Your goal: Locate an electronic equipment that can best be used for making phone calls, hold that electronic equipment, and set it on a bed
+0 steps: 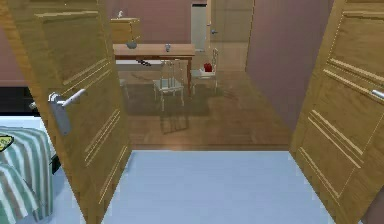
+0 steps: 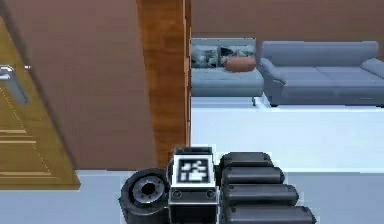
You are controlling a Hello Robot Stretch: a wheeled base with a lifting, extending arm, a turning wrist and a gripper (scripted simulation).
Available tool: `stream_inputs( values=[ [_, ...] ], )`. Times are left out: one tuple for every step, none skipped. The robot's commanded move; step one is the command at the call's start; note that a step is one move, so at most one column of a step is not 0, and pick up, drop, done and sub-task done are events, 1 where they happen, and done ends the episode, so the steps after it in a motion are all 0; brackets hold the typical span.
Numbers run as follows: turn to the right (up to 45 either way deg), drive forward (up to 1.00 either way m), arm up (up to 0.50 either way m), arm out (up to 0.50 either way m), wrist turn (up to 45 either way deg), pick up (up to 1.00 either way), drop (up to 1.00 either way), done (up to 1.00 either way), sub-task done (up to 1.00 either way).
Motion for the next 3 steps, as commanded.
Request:
stream_inputs(
  values=[
    [0.0,0.45,0.00,0.00,0.0,0.00,0.00,0.00,0.00],
    [15.0,0.00,0.00,0.00,0.0,0.00,0.00,0.00,0.00],
    [0.0,1.00,0.00,0.00,0.0,0.00,0.00,0.00,0.00]
  ],
)
